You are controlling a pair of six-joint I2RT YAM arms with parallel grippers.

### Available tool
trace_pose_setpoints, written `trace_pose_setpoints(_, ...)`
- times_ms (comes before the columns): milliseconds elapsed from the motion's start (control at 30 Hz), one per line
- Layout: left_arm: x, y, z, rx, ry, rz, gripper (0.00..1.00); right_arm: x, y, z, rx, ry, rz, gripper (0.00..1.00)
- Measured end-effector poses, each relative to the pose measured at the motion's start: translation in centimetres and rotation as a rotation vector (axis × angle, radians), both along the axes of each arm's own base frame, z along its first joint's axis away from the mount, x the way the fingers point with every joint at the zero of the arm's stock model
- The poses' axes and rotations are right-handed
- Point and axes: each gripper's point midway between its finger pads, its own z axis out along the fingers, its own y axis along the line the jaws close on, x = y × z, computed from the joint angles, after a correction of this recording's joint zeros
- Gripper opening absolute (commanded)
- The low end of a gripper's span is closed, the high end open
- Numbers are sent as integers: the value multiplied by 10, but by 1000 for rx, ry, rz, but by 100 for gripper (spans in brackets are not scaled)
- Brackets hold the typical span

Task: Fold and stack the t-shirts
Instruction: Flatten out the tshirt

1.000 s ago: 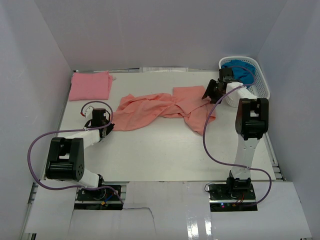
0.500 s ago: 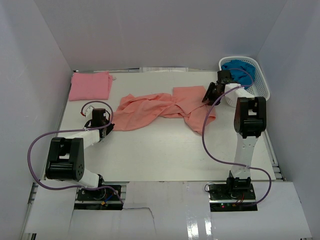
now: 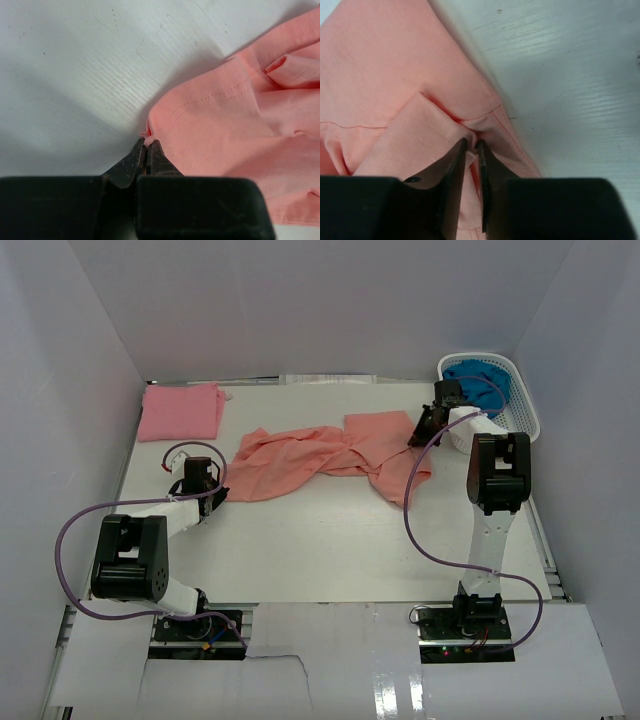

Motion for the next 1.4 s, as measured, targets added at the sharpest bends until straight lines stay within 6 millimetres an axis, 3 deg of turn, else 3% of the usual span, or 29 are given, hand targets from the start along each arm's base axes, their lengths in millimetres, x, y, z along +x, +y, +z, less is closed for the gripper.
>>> trace_pose_setpoints(100,0,0,0,0,0,-1,0,0,0,0,-1,-2,2,8)
trace_pose_setpoints(567,0,-3,0,7,0,-19,0,7,5,10,21,-26,12,8)
trace_pose_setpoints(633,-2,-7,1,18,3,-36,0,13,8,23,36,-41,23,8)
trace_pose_setpoints(700,-5,-13,1,30,10,-60,0,27,13,52,56,-96,46,8)
trace_pose_setpoints(800,-11,-26,4,46,30,-102,0,42,24,111,79,-226,105,8)
trace_pose_setpoints(900,-11,-39,14,55,29,-139,0,23,33,166,100,-322,163,8)
trace_pose_setpoints(1000,-4,-50,36,64,-4,-166,0,-15,43,216,121,-410,225,8)
trace_pose_setpoints(1167,8,-57,93,72,-117,-179,0,-67,52,266,132,-511,305,8)
trace_pose_setpoints(1267,9,-54,122,84,-174,-170,0,-84,54,267,144,-516,336,8)
trace_pose_setpoints(1333,9,-52,138,89,-202,-169,0,-100,58,248,160,-473,356,8)
trace_pose_setpoints(1400,8,-52,145,93,-212,-171,0,-126,63,211,182,-385,372,8)
